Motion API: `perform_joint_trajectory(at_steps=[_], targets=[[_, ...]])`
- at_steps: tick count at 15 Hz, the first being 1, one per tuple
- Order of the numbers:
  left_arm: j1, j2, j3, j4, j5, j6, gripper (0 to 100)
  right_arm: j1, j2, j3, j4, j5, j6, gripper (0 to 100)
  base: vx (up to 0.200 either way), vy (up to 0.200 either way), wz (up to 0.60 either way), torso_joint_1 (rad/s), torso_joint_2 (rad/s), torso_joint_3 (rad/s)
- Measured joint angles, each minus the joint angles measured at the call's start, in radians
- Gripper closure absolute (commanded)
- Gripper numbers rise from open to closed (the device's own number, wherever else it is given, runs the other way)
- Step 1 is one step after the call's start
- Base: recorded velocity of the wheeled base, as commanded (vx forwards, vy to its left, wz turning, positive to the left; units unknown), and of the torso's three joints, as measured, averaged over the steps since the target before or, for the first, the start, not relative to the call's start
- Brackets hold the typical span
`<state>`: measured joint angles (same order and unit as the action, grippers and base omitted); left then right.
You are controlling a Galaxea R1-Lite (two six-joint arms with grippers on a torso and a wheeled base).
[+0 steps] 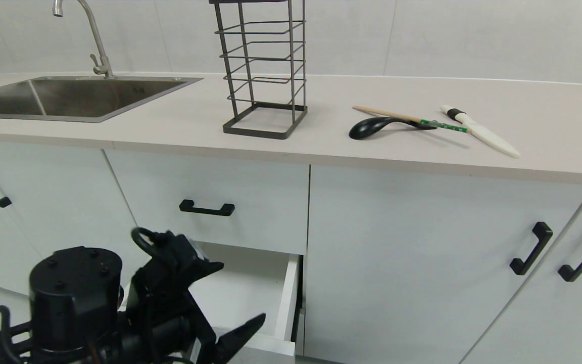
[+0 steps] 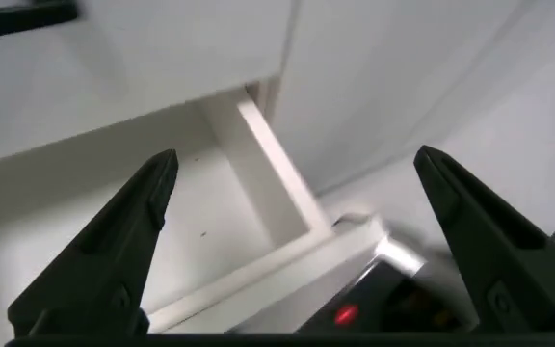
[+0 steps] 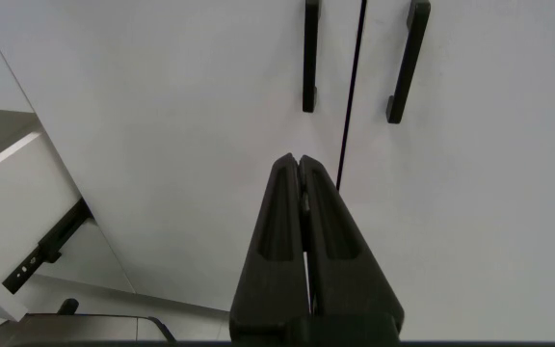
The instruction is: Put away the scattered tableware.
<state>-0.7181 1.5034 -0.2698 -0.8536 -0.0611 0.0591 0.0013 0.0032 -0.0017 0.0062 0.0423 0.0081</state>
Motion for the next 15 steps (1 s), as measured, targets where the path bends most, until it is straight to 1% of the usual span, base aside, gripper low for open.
perform_joint_trajectory(at_steps=[1, 2, 3, 4, 5, 6, 7, 8, 9, 11, 13, 15], targets=[[0.013, -0.025, -0.014, -0.005, 0.034, -0.176, 0, 0.0, 0.0, 0.0, 0.0, 0.0, 0.0, 100, 0.0, 0.0, 0.0, 0.0, 0.0, 0.0], [0.041, -0.046, -0.025, -0.008, 0.055, -0.271, 0, 0.0, 0.0, 0.0, 0.0, 0.0, 0.0, 100, 0.0, 0.0, 0.0, 0.0, 0.0, 0.0], [0.083, -0.068, -0.025, -0.017, 0.068, -0.311, 0, 0.0, 0.0, 0.0, 0.0, 0.0, 0.0, 100, 0.0, 0.0, 0.0, 0.0, 0.0, 0.0], [0.112, -0.089, 0.001, -0.03, 0.075, -0.325, 0, 0.0, 0.0, 0.0, 0.0, 0.0, 0.0, 100, 0.0, 0.0, 0.0, 0.0, 0.0, 0.0], [0.132, -0.117, 0.042, -0.044, 0.077, -0.321, 0, 0.0, 0.0, 0.0, 0.0, 0.0, 0.0, 100, 0.0, 0.0, 0.0, 0.0, 0.0, 0.0], [0.149, -0.149, 0.076, -0.051, 0.078, -0.3, 0, 0.0, 0.0, 0.0, 0.0, 0.0, 0.0, 100, 0.0, 0.0, 0.0, 0.0, 0.0, 0.0], [0.175, -0.184, 0.1, -0.054, 0.079, -0.271, 0, 0.0, 0.0, 0.0, 0.0, 0.0, 0.0, 100, 0.0, 0.0, 0.0, 0.0, 0.0, 0.0], [0.217, -0.232, 0.12, -0.055, 0.078, -0.234, 0, 0.0, 0.0, 0.0, 0.0, 0.0, 0.0, 100, 0.0, 0.0, 0.0, 0.0, 0.0, 0.0], [0.258, -0.284, 0.138, -0.055, 0.078, -0.204, 0, 0.0, 0.0, 0.0, 0.0, 0.0, 0.0, 100, 0.0, 0.0, 0.0, 0.0, 0.0, 0.0], [0.321, -0.398, 0.175, -0.051, 0.07, -0.163, 0, 0.0, 0.0, 0.0, 0.0, 0.0, 0.0, 100, 0.0, 0.0, 0.0, 0.0, 0.0, 0.0], [0.378, -0.513, 0.201, -0.045, 0.057, -0.146, 0, 0.0, 0.0, 0.0, 0.0, 0.0, 0.0, 100, 0.0, 0.0, 0.0, 0.0, 0.0, 0.0], [0.438, -0.666, 0.214, -0.024, 0.051, -0.14, 0, 0.0, 0.0, 0.0, 0.0, 0.0, 0.0, 100, 0.0, 0.0, 0.0, 0.0, 0.0, 0.0]])
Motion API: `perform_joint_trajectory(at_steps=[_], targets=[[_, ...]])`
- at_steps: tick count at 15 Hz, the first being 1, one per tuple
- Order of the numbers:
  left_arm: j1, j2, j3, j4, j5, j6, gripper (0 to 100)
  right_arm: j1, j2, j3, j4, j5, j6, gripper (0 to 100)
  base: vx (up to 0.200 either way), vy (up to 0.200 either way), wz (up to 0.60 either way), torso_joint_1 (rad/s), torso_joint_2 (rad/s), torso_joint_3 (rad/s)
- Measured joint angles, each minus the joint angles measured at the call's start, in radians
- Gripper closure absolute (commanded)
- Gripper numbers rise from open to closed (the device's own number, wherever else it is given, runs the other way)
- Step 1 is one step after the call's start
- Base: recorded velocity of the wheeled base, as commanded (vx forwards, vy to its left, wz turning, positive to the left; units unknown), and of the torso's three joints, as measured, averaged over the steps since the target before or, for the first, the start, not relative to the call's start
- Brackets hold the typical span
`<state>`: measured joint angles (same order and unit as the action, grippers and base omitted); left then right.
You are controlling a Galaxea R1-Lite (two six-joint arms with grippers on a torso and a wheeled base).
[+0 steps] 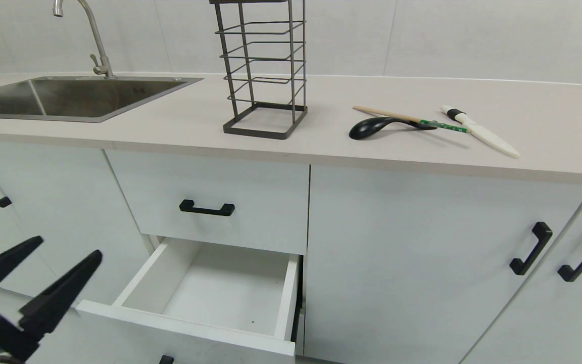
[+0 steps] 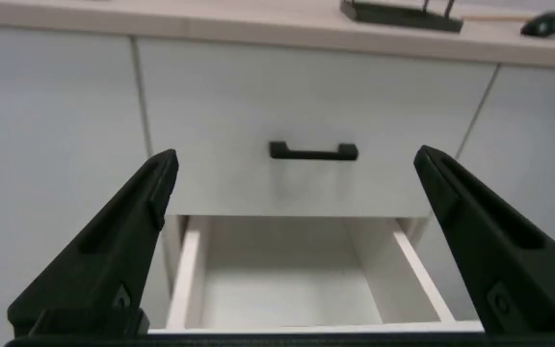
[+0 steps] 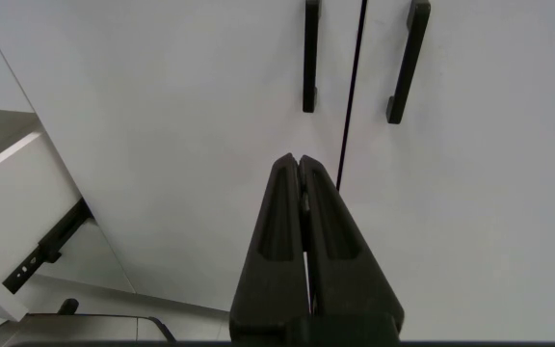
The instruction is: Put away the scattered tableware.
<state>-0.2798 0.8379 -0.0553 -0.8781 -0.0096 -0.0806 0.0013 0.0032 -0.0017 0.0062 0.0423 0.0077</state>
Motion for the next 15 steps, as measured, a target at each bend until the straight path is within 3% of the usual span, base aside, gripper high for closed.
perform_joint_trajectory(at_steps=[4, 7, 8, 9, 15], targets=[[0.128, -0.357, 0.01, 0.197, -0.015, 0.008, 0, 0.0, 0.0, 0.0, 0.0, 0.0, 0.0, 100, 0.0, 0.0, 0.0, 0.0, 0.0, 0.0], [0.2, -0.61, 0.008, 0.423, -0.04, 0.04, 0, 0.0, 0.0, 0.0, 0.0, 0.0, 0.0, 100, 0.0, 0.0, 0.0, 0.0, 0.0, 0.0], [0.226, -0.669, 0.011, 0.457, -0.045, 0.05, 0, 0.0, 0.0, 0.0, 0.0, 0.0, 0.0, 100, 0.0, 0.0, 0.0, 0.0, 0.0, 0.0], [0.241, -0.707, 0.021, 0.473, -0.047, 0.051, 0, 0.0, 0.0, 0.0, 0.0, 0.0, 0.0, 100, 0.0, 0.0, 0.0, 0.0, 0.0, 0.0], [0.279, -0.831, 0.052, 0.834, -0.008, 0.052, 0, 0.0, 0.0, 0.0, 0.0, 0.0, 0.0, 100, 0.0, 0.0, 0.0, 0.0, 0.0, 0.0]])
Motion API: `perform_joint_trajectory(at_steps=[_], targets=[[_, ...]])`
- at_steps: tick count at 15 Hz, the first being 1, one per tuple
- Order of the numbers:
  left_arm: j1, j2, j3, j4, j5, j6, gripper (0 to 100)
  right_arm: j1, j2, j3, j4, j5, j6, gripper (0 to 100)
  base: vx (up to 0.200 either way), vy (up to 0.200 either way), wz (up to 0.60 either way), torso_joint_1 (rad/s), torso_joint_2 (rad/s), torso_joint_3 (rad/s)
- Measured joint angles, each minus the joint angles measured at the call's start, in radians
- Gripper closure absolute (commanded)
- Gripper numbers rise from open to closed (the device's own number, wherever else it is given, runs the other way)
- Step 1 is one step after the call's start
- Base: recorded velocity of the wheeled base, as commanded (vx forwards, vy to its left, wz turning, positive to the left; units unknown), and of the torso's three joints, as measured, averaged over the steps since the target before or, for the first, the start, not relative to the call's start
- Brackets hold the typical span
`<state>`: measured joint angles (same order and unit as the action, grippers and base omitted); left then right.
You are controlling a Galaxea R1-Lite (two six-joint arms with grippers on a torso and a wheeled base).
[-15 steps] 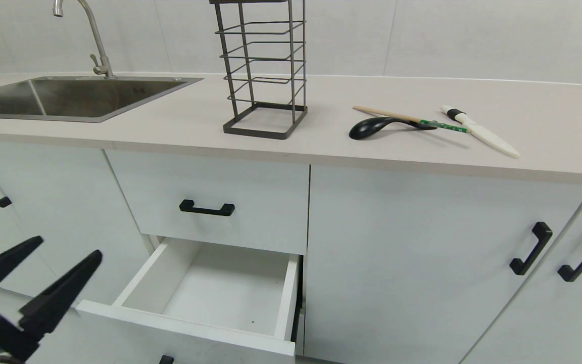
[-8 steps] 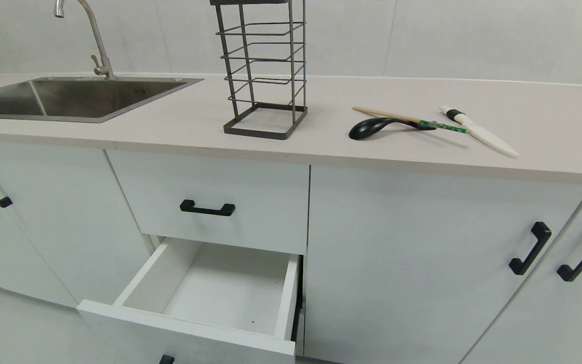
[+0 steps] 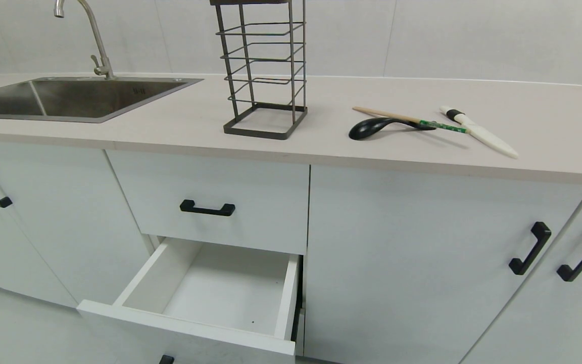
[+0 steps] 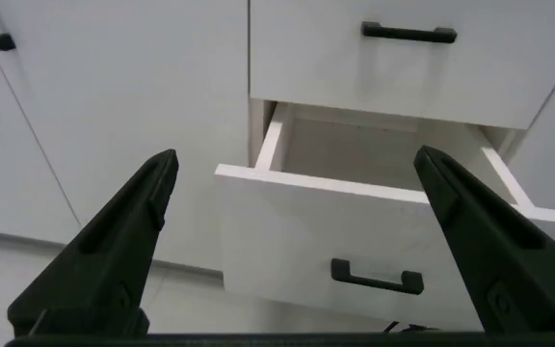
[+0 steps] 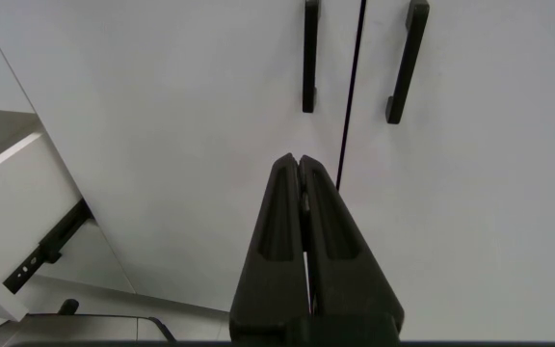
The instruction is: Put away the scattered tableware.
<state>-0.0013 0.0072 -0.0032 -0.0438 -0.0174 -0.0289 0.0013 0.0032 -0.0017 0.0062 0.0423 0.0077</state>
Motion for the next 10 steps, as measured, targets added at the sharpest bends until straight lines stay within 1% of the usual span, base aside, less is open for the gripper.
perform_joint_trajectory(at_steps=[1, 2, 3, 5, 10], targets=[[0.0, -0.005, 0.0, -0.008, -0.002, -0.011, 0, 0.0, 0.0, 0.0, 0.0, 0.0, 0.0, 100, 0.0, 0.0, 0.0, 0.0, 0.0, 0.0], [0.001, -0.007, 0.0, 0.018, -0.013, 0.002, 0, 0.0, 0.0, 0.0, 0.0, 0.0, 0.0, 100, 0.0, 0.0, 0.0, 0.0, 0.0, 0.0], [0.001, -0.008, 0.0, 0.068, -0.035, 0.027, 0, 0.0, 0.0, 0.0, 0.0, 0.0, 0.0, 100, 0.0, 0.0, 0.0, 0.0, 0.0, 0.0], [0.0, -0.009, 0.0, 0.044, -0.05, 0.034, 0, 0.0, 0.0, 0.0, 0.0, 0.0, 0.0, 100, 0.0, 0.0, 0.0, 0.0, 0.0, 0.0], [0.0, -0.009, 0.003, 0.043, -0.047, 0.037, 0, 0.0, 0.0, 0.0, 0.0, 0.0, 0.0, 100, 0.0, 0.0, 0.0, 0.0, 0.0, 0.0]])
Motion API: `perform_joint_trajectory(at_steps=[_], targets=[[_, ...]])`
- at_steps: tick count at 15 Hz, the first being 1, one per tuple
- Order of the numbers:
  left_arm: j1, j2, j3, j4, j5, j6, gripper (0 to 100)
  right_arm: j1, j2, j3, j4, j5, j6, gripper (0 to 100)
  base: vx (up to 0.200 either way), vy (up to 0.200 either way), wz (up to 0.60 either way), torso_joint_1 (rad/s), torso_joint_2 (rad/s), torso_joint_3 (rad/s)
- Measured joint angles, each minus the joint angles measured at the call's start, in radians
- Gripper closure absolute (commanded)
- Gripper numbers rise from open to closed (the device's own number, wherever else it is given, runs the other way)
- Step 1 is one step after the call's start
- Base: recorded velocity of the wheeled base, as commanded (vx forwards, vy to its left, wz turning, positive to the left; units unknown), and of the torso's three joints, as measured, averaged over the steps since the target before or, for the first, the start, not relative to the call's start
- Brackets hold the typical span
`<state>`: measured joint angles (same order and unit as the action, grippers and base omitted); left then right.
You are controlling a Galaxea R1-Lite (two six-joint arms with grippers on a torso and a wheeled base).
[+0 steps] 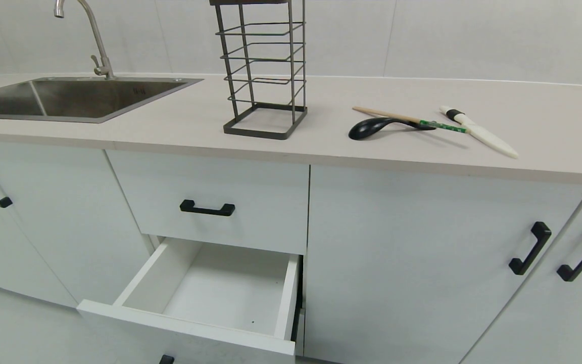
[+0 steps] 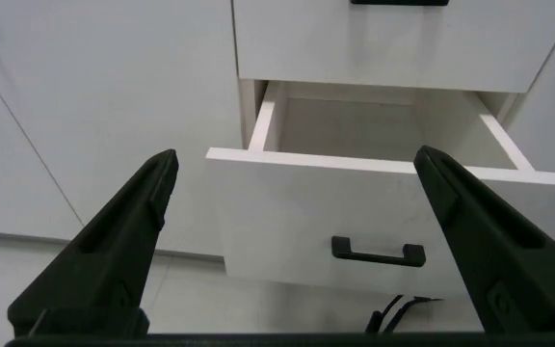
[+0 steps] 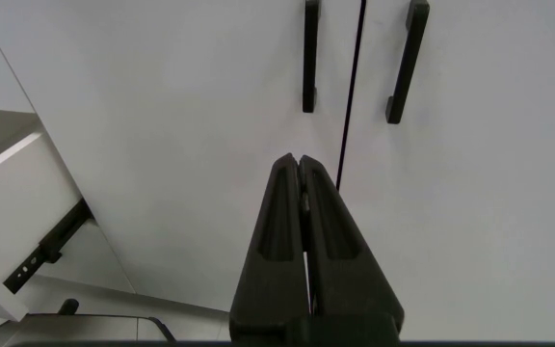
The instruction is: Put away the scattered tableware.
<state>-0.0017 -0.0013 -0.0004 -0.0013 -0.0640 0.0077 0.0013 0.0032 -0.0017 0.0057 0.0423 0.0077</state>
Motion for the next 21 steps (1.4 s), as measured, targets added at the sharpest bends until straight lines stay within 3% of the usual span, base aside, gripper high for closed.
perform_joint_trajectory(at_steps=[5, 10, 18, 21], targets=[[0.001, 0.0, 0.0, 0.0, 0.028, 0.001, 0, 0.0, 0.0, 0.0, 0.0, 0.0, 0.0, 100, 0.2, 0.0, 0.0, 0.0, 0.0, 0.001], [0.002, 0.0, 0.0, 0.0, 0.03, 0.002, 0, 0.0, 0.0, 0.0, 0.0, -0.001, -0.001, 100, 0.0, 0.0, 0.36, 0.002, 0.0, 0.001], [0.002, 0.0, 0.0, 0.0, 0.029, 0.0, 0, 0.0, 0.0, 0.0, 0.0, -0.001, 0.0, 100, 0.0, 0.0, 0.0, 0.0, 0.0, 0.0], [0.002, 0.0, 0.0, -0.001, 0.029, 0.0, 0, 0.0, 0.0, 0.0, 0.0, -0.001, 0.0, 100, 0.0, 0.0, 0.0, 0.165, -0.12, -0.051]])
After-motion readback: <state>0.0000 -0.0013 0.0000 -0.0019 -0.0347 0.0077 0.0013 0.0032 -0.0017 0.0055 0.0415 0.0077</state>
